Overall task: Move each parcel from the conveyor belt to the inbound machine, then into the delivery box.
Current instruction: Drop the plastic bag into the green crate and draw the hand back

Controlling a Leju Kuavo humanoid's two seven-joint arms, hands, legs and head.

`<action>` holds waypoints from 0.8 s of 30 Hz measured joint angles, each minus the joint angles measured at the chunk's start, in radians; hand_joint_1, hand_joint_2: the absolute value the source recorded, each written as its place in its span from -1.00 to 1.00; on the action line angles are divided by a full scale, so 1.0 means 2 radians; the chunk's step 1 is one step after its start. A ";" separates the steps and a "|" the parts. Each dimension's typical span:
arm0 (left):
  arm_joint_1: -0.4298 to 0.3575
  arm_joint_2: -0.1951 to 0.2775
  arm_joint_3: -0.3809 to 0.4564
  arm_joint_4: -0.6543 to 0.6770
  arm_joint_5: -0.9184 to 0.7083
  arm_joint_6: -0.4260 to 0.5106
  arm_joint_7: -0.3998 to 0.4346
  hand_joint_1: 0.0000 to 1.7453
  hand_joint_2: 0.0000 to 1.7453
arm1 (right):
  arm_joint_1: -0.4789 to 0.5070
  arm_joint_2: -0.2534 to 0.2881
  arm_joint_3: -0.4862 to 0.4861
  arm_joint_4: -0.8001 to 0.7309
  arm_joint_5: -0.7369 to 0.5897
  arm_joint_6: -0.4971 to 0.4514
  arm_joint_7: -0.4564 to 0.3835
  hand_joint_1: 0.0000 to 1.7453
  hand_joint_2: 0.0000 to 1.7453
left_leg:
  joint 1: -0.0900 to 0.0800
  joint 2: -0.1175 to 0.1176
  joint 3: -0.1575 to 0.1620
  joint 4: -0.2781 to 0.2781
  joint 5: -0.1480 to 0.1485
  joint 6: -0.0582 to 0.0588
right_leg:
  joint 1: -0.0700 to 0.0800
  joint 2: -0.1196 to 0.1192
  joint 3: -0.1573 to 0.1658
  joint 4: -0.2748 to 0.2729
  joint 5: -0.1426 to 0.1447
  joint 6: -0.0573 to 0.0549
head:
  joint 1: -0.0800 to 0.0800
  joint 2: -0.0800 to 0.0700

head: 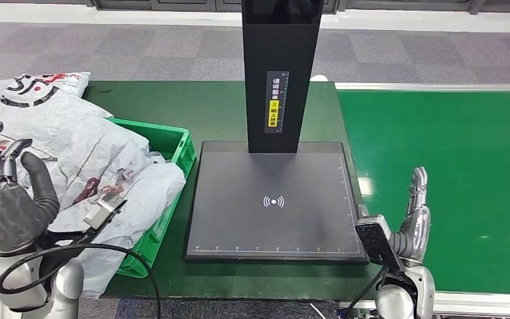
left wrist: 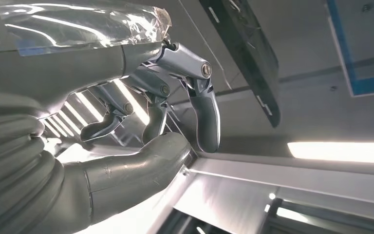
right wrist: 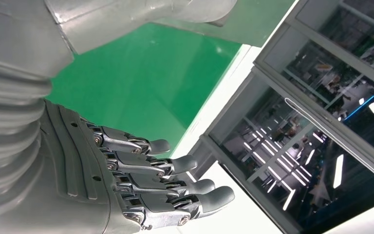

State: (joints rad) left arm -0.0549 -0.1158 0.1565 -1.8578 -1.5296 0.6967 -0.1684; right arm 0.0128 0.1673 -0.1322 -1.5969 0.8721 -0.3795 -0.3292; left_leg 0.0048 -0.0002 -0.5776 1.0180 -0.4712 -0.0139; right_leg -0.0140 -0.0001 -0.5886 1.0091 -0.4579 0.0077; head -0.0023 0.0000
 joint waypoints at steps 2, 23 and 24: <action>-0.003 -0.010 0.017 0.000 0.000 0.000 -0.019 1.00 1.00 | 0.000 0.000 0.000 0.001 0.000 0.000 0.000 -1.00 1.00 | 0.000 0.000 0.000 0.000 0.000 0.000 | 0.000 0.000 0.000 0.000 0.000 0.000 | 0.000 0.000; -0.017 -0.039 -0.020 0.019 0.153 -0.077 -0.037 -1.00 1.00 | -0.003 0.000 0.002 0.011 -0.006 -0.002 -0.004 -1.00 1.00 | 0.000 -0.001 0.000 0.000 0.000 0.000 | 0.000 0.000 0.000 0.000 0.000 0.000 | 0.000 0.000; -0.015 -0.029 -0.047 0.020 0.227 -0.102 -0.059 -1.00 1.00 | -0.003 0.000 0.002 0.012 -0.008 -0.002 -0.007 -1.00 1.00 | 0.000 -0.001 0.000 0.000 0.000 0.000 | 0.000 0.000 0.000 0.000 0.000 0.000 | 0.000 0.000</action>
State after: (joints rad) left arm -0.0844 -0.1736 0.0629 -1.8187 -1.0751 0.4928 -0.2862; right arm 0.0067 0.1676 -0.1287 -1.5737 0.8555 -0.3831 -0.3431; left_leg 0.0045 -0.0015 -0.5775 1.0182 -0.4713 -0.0138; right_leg -0.0143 -0.0010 -0.5886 1.0089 -0.4578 0.0078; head -0.0023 0.0000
